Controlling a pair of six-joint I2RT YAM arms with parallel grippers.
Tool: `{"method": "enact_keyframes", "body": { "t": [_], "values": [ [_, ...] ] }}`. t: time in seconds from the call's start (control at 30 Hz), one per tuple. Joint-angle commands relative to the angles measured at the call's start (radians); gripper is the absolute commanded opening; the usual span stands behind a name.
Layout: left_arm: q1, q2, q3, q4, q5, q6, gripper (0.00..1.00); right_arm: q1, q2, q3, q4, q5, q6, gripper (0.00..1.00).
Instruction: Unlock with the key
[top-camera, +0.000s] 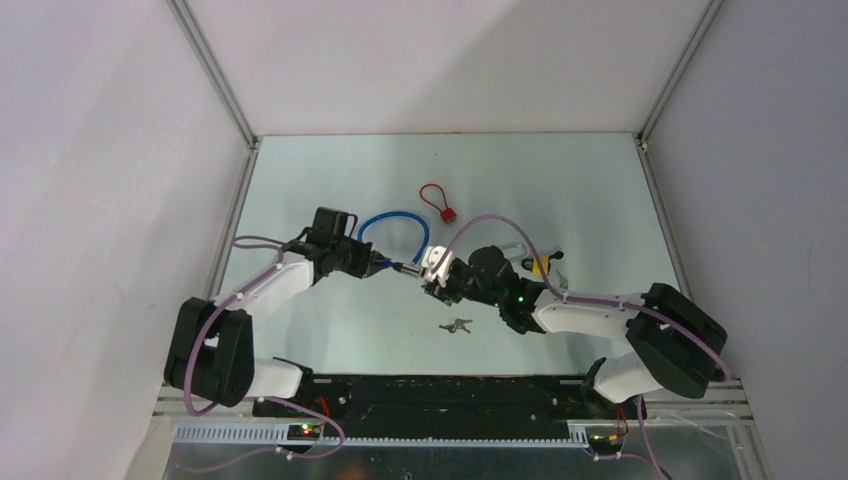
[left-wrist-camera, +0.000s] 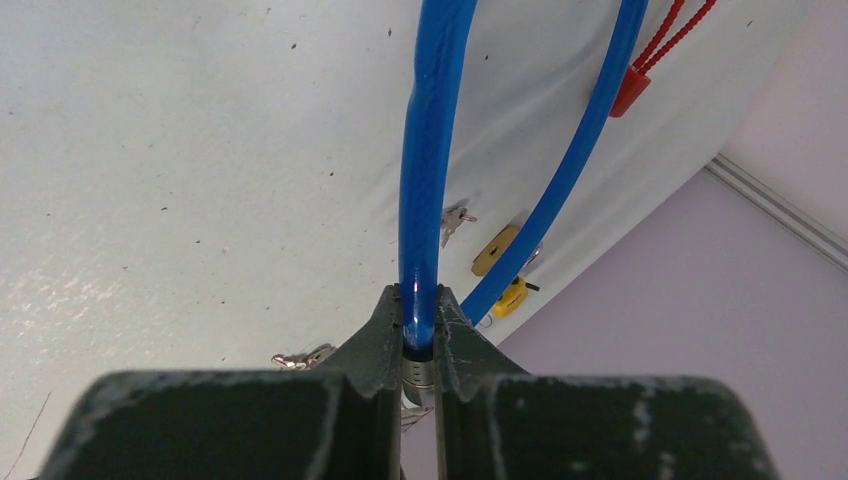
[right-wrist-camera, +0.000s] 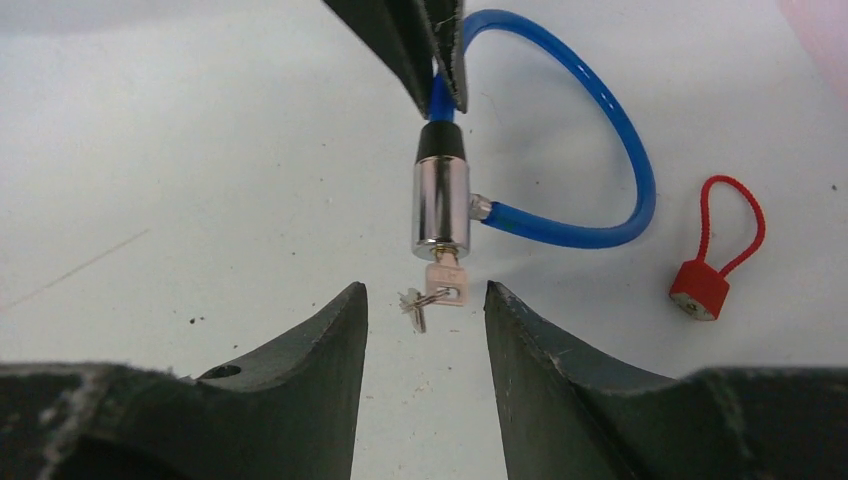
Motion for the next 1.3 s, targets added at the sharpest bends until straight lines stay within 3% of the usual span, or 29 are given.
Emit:
{"method": "enact_keyframes", "body": {
  "t": [0.0, 0.3, 0.5, 0.57, 0.7, 0.9, 1.1, 1.27],
  "values": [
    [0.007, -0.044, 0.015, 0.052, 0.046, -0.002, 0.0, 0.039, 0.037, -0.002, 0.092, 0.074, -0.108, 0.5],
    [0.006, -0.056, 0.014, 0.051, 0.06, -0.008, 0.0, 0.077, 0.128, -0.001, 0.178, 0.209, -0.196, 0.46],
    [0.007, -0.067, 0.013, 0.052, 0.064, -0.014, 0.0, 0.086, 0.167, -0.001, 0.231, 0.253, -0.225, 0.38],
    [0.007, -0.07, 0.013, 0.052, 0.064, -0.014, 0.0, 0.087, 0.168, -0.001, 0.238, 0.256, -0.216, 0.3],
    [0.007, -0.079, 0.012, 0.051, 0.066, -0.013, 0.0, 0.087, 0.138, 0.001, 0.238, 0.208, -0.139, 0.0],
    [0.006, -0.102, -0.005, 0.053, 0.067, -0.005, 0.0, 0.03, 0.065, 0.038, 0.153, -0.012, 0.151, 0.0],
    [0.002, -0.153, -0.05, 0.067, 0.075, 0.003, 0.0, -0.125, 0.056, 0.086, 0.126, -0.262, 0.685, 0.0],
    [-0.017, -0.21, -0.102, 0.099, 0.081, 0.003, 0.0, -0.237, 0.173, 0.098, 0.269, -0.458, 1.084, 0.0]
  ]
}}
